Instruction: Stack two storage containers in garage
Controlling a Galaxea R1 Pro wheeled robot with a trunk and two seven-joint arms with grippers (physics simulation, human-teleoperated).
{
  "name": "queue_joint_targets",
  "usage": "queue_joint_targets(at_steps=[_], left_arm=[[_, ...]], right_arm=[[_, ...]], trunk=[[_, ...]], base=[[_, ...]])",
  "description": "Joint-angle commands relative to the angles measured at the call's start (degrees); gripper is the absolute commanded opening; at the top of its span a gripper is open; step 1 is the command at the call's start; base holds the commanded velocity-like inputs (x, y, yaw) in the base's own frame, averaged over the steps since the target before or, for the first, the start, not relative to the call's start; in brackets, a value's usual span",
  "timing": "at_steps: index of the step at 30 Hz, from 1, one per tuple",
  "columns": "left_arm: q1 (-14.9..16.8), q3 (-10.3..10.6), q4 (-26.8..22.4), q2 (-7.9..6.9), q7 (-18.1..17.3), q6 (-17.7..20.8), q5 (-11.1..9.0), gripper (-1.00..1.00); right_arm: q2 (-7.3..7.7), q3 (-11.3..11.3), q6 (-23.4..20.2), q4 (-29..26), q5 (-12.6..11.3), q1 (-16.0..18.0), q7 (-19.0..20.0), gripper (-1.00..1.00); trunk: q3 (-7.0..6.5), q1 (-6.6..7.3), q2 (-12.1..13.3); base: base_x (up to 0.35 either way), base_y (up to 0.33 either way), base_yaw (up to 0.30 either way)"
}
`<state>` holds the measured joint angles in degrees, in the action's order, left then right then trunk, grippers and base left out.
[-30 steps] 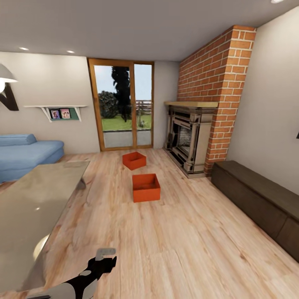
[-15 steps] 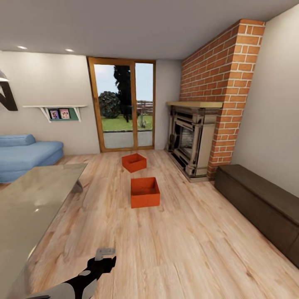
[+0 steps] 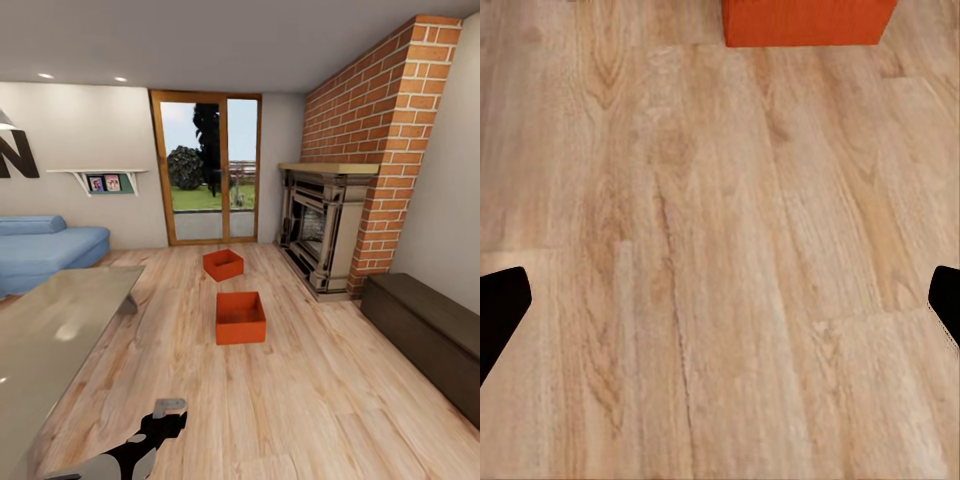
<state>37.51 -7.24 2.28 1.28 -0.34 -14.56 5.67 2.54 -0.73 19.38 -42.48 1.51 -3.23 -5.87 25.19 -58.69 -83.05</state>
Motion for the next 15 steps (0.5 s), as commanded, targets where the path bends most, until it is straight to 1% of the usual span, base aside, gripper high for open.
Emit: queue_joint_targets(at_steps=[1, 8, 15], left_arm=[[0.1, -0.5, 0.3, 0.01, 0.0, -0.4, 0.6, 1.00], [0.1, -0.5, 0.3, 0.01, 0.0, -0.4, 0.6, 1.00], [0.1, -0.5, 0.3, 0.03, 0.0, -0.4, 0.6, 1.00]], right_arm=[[0.01, 0.0, 0.0, -0.1, 0.2, 0.0, -0.2, 1.00], [0.00, 0.0, 0.0, -0.1, 0.2, 0.0, -0.2, 1.00], [-0.03, 0.0, 0.0, -0.1, 0.2, 0.0, -0.3, 1.00]], trunk=[[0.05, -0.04, 0.0], [0.05, -0.04, 0.0], [0.05, -0.04, 0.0]], base=[[0.330, -0.119, 0.000], [0.330, -0.126, 0.000], [0.323, -0.160, 0.013]])
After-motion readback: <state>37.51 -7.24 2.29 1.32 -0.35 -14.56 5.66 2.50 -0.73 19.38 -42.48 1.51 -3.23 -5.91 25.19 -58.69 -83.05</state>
